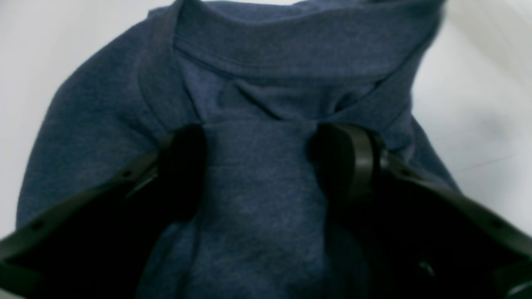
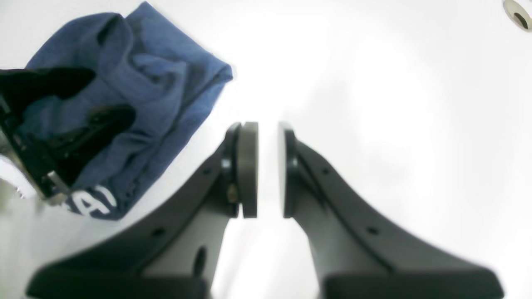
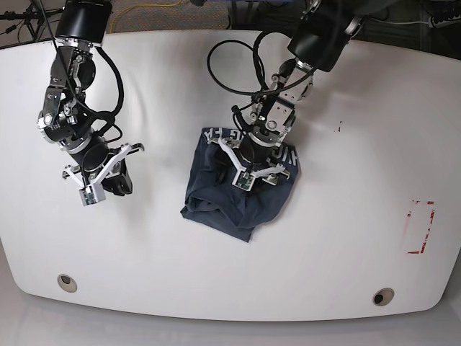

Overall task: Fold the T-shirt properly
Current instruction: 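Withdraw the right gripper and grasp the bundle with the left gripper, then drag the folded bundle with the left gripper to the table's edge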

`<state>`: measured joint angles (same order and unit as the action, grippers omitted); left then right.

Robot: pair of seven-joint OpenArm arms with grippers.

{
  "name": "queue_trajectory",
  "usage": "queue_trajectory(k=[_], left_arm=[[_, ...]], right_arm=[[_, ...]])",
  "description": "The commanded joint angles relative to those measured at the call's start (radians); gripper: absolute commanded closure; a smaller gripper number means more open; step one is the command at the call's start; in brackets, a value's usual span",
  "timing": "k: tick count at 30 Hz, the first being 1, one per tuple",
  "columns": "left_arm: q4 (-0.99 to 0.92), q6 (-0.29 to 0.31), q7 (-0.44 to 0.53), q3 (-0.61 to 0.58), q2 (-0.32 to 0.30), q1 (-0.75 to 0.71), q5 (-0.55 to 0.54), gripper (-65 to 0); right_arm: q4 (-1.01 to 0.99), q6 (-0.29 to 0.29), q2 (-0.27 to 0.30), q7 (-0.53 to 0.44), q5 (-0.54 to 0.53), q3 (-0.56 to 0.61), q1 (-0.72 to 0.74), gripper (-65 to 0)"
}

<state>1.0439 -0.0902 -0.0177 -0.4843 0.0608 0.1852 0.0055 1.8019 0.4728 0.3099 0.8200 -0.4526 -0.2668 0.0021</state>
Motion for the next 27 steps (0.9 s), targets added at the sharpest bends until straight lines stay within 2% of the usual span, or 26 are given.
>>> queue_trajectory(k=[1, 5, 9, 10, 14, 18, 21, 27], left_arm=[[-0.029, -0.018, -0.055, 0.042, -0.063, 0.003, 0.015, -41.5], [-0.021, -0.009, -0.060, 0.091, -0.128, -0.016, 0.015, -41.5], [0.029, 0.054, -0.061, 0.149, -0.197, -0.057, 0.014, -41.5], [0.069, 0.086, -0.069, 0.192, -0.233, -0.085, 0.015, -41.5], [0.146, 0.165, -0.127, 0.283, -0.299, -0.145, 0.015, -41.5], [0.258, 0.295, -0.204, 0.407, -0.370, -0.238, 0.015, -41.5], [0.333, 0.376, -0.239, 0.503, -0.405, -0.307, 0.017, -41.5], [0.407, 0.488, -0.256, 0.680, -0.462, -0.404, 0.018, -41.5]], right_arm=[[0.020, 0.004, 0.011, -0.024, -0.015, -0.006, 0.016, -7.0], [0.022, 0.004, 0.011, -0.024, -0.015, -0.006, 0.014, -7.0], [0.029, 0.004, 0.011, -0.020, -0.015, -0.006, 0.012, -7.0], [0.048, 0.004, 0.011, -0.018, -0.015, -0.006, 0.009, -7.0], [0.078, 0.004, 0.011, -0.018, -0.016, -0.001, -0.012, -7.1], [0.098, 0.002, 0.007, -0.011, -0.016, 0.001, -0.015, -7.1], [0.100, 0.002, -0.018, 0.026, -0.015, -0.004, -0.009, -7.1], [0.121, 0.002, -0.047, 0.049, -0.015, 0.001, -0.014, -7.1]])
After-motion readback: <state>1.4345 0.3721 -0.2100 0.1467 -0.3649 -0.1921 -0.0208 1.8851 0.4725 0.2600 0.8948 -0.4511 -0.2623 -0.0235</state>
